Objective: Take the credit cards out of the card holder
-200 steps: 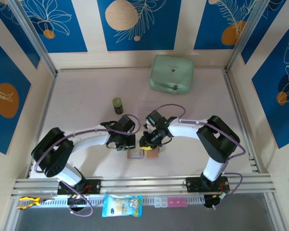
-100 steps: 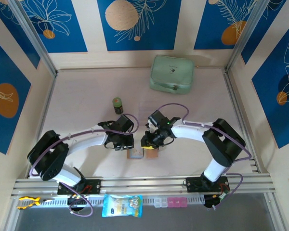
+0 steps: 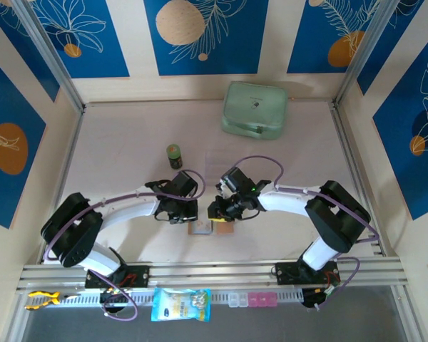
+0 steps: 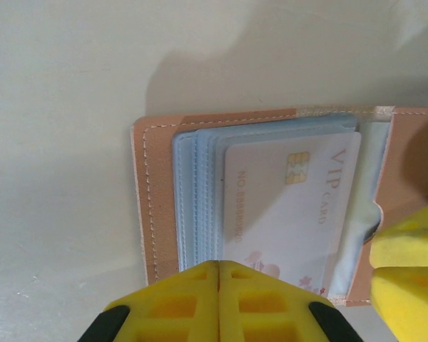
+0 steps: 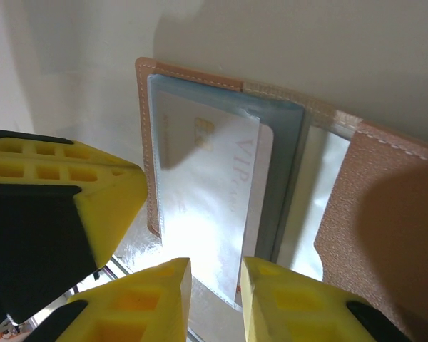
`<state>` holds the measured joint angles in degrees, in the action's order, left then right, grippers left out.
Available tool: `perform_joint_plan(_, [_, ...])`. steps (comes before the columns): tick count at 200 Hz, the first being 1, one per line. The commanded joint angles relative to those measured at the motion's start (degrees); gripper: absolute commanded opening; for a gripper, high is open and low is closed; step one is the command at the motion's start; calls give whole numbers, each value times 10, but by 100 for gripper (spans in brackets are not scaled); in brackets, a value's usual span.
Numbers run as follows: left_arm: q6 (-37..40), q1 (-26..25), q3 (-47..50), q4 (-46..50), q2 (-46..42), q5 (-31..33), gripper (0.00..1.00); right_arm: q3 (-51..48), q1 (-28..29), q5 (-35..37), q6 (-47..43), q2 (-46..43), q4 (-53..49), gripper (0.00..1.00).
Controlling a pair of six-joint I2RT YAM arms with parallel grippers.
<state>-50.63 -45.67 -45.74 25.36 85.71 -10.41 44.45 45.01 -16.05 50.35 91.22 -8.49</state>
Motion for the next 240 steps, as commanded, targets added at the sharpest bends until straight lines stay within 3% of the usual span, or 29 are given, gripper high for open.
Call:
perform_joint_plan(1, [3,-3,8,3,9,-1,7,-12,4,-6,12,4,24,25])
perform_joint_plan(144, [4,-3,12,5,10,-5,6,-15,7,-12,9,35,42,21])
perform_joint_plan(240, [1,-3,8,13,2,-1,5,-3,6,25,-18,3,-12,22])
